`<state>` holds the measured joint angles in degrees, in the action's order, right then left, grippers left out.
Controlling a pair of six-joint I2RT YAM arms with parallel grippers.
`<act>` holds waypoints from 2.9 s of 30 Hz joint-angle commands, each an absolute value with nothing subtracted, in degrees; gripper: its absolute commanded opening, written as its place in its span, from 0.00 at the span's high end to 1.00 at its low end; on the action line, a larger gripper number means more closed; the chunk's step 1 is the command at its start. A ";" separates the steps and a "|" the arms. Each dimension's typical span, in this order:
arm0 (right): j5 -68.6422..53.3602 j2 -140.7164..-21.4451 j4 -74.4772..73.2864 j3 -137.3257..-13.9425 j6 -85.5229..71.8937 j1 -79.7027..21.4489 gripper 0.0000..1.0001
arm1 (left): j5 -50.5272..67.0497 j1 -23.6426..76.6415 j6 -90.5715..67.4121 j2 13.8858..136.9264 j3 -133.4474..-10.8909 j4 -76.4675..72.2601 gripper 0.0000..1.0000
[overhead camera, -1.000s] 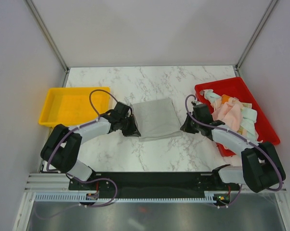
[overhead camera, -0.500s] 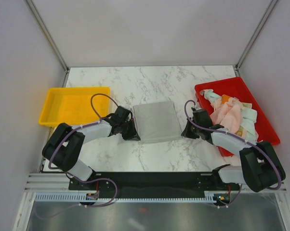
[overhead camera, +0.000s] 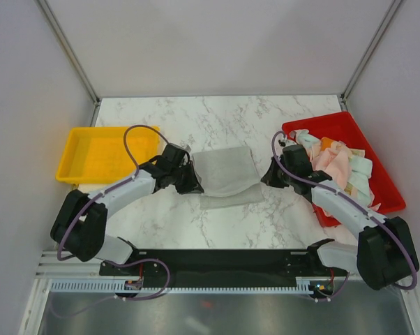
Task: Fold and stack the towels
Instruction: Fold the towel
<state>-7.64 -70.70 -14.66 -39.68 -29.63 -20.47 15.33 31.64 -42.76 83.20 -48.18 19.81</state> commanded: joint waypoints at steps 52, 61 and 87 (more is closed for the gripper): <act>-22.59 -109.76 -5.46 -71.45 -19.34 -16.53 0.82 | 2.64 24.88 -29.53 108.54 -76.28 23.73 0.91; -23.21 -117.68 -0.45 -73.31 -22.93 -13.27 0.81 | 1.32 22.94 -26.90 117.85 -83.58 23.64 0.89; -23.02 -105.91 2.29 -66.35 -29.36 -13.27 0.76 | 14.32 18.81 -24.35 114.43 -91.32 24.26 0.75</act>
